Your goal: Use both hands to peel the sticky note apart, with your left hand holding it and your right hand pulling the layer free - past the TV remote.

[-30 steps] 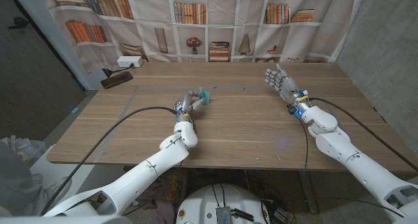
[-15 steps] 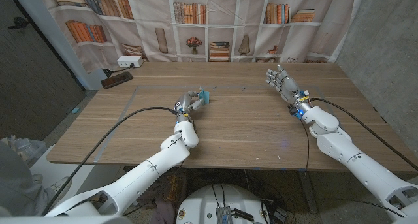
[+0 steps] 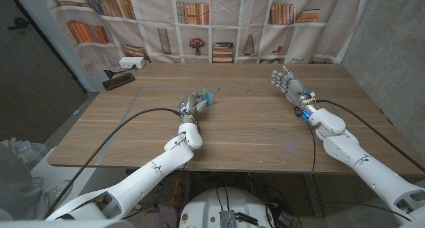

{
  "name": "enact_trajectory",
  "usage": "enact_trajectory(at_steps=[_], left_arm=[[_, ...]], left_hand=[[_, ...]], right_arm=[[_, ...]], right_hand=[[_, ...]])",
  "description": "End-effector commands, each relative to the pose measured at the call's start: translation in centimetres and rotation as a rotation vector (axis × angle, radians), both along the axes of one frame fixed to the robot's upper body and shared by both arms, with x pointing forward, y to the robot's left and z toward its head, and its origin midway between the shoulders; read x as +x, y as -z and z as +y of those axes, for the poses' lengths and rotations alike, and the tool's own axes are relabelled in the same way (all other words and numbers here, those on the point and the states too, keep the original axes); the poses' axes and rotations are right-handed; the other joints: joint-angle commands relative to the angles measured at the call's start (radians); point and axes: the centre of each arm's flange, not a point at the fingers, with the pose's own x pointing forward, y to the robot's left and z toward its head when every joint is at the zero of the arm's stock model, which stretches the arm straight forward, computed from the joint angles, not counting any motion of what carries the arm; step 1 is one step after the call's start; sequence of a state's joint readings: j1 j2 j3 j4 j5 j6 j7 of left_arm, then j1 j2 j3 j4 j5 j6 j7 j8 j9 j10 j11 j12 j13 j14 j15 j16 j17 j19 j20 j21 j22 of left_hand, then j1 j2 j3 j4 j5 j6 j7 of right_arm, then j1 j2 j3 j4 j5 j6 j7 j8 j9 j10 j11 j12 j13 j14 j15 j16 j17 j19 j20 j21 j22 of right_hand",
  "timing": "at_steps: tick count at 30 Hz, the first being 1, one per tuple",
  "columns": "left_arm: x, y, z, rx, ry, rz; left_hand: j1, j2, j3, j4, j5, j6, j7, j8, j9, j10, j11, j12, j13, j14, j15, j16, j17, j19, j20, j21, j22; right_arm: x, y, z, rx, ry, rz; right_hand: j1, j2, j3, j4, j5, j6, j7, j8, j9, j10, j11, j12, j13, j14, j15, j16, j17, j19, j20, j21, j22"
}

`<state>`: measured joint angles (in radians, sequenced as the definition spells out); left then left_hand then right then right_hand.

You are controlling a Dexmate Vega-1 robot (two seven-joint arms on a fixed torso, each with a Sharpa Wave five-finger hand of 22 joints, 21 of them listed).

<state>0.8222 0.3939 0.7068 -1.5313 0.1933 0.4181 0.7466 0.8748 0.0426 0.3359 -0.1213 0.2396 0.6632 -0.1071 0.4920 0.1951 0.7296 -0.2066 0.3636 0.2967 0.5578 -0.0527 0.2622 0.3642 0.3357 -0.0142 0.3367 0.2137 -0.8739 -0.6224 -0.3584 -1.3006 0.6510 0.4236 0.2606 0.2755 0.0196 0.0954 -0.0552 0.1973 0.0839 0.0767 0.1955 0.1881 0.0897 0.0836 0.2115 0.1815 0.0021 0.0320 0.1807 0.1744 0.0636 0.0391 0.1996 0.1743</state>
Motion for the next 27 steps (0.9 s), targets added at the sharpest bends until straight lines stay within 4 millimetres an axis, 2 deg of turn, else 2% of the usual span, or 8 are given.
enact_trajectory(at_steps=[1,7,11,16,18,21,23,27], left_arm=[[0.41,-0.13,-0.11,0.001,0.010,0.000],[0.55,-0.11,-0.17,-0.004,0.010,0.003],[0.61,-0.10,-0.24,-0.004,0.011,0.000],[0.63,-0.12,-0.28,-0.012,-0.002,-0.011],[0.64,-0.15,-0.29,-0.007,0.000,-0.017],[0.61,-0.20,-0.30,-0.012,-0.008,-0.028],[0.56,-0.22,-0.30,-0.018,-0.007,-0.042],[0.45,-0.21,-0.21,-0.056,0.003,-0.063]], left_hand=[[0.011,0.014,0.014,0.001,-0.011,0.027,0.002,0.010,0.001,0.035,0.003,0.007,-0.001,0.014,-0.165,0.005,0.004,0.004,-0.006,0.007,0.002],[0.036,0.048,0.052,-0.005,-0.035,0.134,-0.003,0.042,-0.001,0.122,0.000,0.022,0.000,0.039,-0.166,0.005,-0.002,0.003,-0.007,0.012,0.000],[0.064,0.080,0.084,-0.013,-0.044,0.169,0.001,0.056,0.000,0.159,0.001,0.031,0.002,0.057,-0.169,0.005,-0.004,0.002,-0.006,0.015,0.000],[0.119,0.147,0.155,-0.017,-0.051,0.204,0.002,0.073,0.003,0.203,0.001,0.043,0.010,0.096,-0.174,0.009,0.001,0.008,0.006,0.025,0.001],[0.132,0.152,0.170,-0.015,-0.053,0.215,-0.005,0.078,0.004,0.218,0.001,0.048,0.013,0.120,-0.179,0.019,0.008,0.010,0.008,0.028,0.001],[0.162,0.147,0.186,-0.022,-0.059,0.220,0.006,0.085,0.007,0.264,0.004,0.063,0.018,0.167,-0.184,0.048,0.029,0.022,-0.001,0.038,0.002],[0.193,0.138,0.196,-0.029,-0.061,0.213,0.019,0.085,0.009,0.307,0.007,0.076,0.025,0.225,-0.185,0.079,0.050,0.056,-0.035,0.058,0.004],[0.211,0.128,0.192,-0.033,-0.063,0.227,0.030,0.089,0.009,0.323,0.008,0.079,0.029,0.267,-0.188,0.101,0.067,0.073,-0.045,0.072,0.005]], right_arm=[[0.12,0.07,-0.22,0.000,0.005,0.004],[0.21,0.05,-0.19,-0.001,0.005,0.006],[0.25,0.03,-0.19,0.001,0.008,0.009],[0.24,0.03,-0.28,0.000,0.013,0.007],[0.21,0.05,-0.32,-0.001,0.013,0.006],[0.15,0.09,-0.38,0.001,0.015,0.006],[0.11,0.10,-0.41,0.004,0.016,0.006],[0.03,0.08,-0.44,0.006,0.016,0.003]], right_hand=[[0.001,0.006,-0.002,-0.005,-0.001,0.007,-0.002,0.004,0.003,0.005,-0.007,-0.001,0.003,0.002,0.001,0.003,0.002,0.007,0.007,-0.003,0.006],[0.001,0.006,-0.003,-0.006,-0.001,0.007,-0.001,0.004,0.003,0.006,-0.006,-0.001,0.003,0.003,0.001,0.003,0.002,0.007,0.006,-0.003,0.006],[0.001,0.007,-0.003,-0.006,-0.001,0.007,-0.001,0.003,0.003,0.006,-0.007,0.000,0.003,0.003,0.000,0.002,0.002,0.008,0.005,-0.002,0.006],[0.001,0.007,-0.003,-0.006,-0.001,0.007,-0.002,0.003,0.003,0.007,-0.008,0.000,0.003,0.003,-0.001,0.003,0.002,0.008,0.005,-0.002,0.006],[0.001,0.008,-0.003,-0.007,-0.001,0.007,-0.002,0.003,0.003,0.006,-0.009,-0.001,0.003,0.004,-0.002,0.003,0.002,0.008,0.005,-0.002,0.006],[0.001,0.008,-0.003,-0.007,-0.001,0.007,-0.002,0.003,0.003,0.007,-0.009,-0.001,0.003,0.004,-0.002,0.003,0.002,0.008,0.005,-0.002,0.006],[0.001,0.008,-0.003,-0.007,-0.001,0.007,-0.002,0.003,0.003,0.007,-0.009,-0.001,0.003,0.004,-0.002,0.003,0.002,0.008,0.005,-0.003,0.006],[0.001,0.009,-0.003,-0.007,-0.001,0.008,-0.002,0.003,0.003,0.007,-0.008,-0.001,0.003,0.004,-0.001,0.003,0.002,0.009,0.005,-0.003,0.006]])
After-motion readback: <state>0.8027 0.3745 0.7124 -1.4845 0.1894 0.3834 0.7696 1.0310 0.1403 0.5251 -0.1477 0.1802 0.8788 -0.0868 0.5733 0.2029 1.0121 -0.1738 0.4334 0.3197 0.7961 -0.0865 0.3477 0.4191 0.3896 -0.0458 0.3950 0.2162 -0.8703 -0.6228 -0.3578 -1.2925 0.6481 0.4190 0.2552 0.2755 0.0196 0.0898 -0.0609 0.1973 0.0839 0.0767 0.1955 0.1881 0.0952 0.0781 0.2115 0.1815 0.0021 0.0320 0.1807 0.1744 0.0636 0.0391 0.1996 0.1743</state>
